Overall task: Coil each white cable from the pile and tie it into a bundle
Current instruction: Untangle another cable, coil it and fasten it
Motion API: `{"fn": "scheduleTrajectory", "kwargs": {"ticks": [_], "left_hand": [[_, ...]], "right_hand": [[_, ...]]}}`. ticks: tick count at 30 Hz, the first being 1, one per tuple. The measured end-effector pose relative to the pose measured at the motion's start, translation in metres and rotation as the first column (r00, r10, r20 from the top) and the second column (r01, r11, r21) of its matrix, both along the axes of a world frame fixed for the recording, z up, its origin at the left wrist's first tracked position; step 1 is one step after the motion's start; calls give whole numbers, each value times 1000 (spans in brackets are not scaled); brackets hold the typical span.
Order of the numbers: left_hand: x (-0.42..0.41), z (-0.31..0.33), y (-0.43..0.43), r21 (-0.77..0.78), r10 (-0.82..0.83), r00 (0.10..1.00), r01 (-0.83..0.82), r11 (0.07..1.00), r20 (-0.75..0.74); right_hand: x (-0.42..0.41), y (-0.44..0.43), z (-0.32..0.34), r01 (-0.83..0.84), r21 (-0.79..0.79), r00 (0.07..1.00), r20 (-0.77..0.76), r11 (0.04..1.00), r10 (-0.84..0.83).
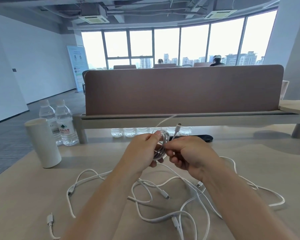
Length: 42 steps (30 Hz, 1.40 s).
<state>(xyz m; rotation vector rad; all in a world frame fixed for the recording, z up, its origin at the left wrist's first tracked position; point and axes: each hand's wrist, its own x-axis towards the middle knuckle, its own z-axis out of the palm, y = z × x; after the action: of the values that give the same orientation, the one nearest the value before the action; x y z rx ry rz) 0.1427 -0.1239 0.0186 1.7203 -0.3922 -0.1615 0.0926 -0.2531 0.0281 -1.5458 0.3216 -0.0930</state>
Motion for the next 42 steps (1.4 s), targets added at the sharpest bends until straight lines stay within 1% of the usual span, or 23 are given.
{"fn": "scheduleTrajectory", "kwargs": {"ticks": [4,9,13,15,17,19,21,30,33,38,42], "left_hand": [[-1,-2,-2,9,-12,1000,12,1000,14],[5,-2,3,49,49,996,-52,997,69],[7,-2,4,55,70,993,-75,996,95],[9,-2,5,87,86,988,-98,991,128],[9,-2,4,76,88,990,-97,992,110],[7,-2,3,46,58,996,-61,997,61],[5,-4,1,34,39,998,-41,999,41],[6,-2,2,34,42,999,-43,998,33],[6,-3,2,73,27,998,-30,997,54],[7,-3,3,76,20,998,-25,997,62],[9,-2,5,146,78,986,-99,984,145]], "right_hand": [[0,1,-1,-5,-8,1000,7,1000,5],[0,3,-4,-66,20,996,60,998,64],[1,3,-3,-78,27,997,12,997,78],[0,2,-2,-69,25,997,-16,997,69],[0,1,-1,-59,22,998,-26,998,60],[0,0,-1,-52,22,998,-19,998,53],[0,0,-2,-53,15,998,-16,998,53],[1,2,-3,5,18,1000,26,1000,-5],[1,2,-3,12,30,999,36,999,-13],[-1,1,-3,-9,23,999,40,1000,9],[-5,1,1,-102,-20,995,10,995,102]]}}
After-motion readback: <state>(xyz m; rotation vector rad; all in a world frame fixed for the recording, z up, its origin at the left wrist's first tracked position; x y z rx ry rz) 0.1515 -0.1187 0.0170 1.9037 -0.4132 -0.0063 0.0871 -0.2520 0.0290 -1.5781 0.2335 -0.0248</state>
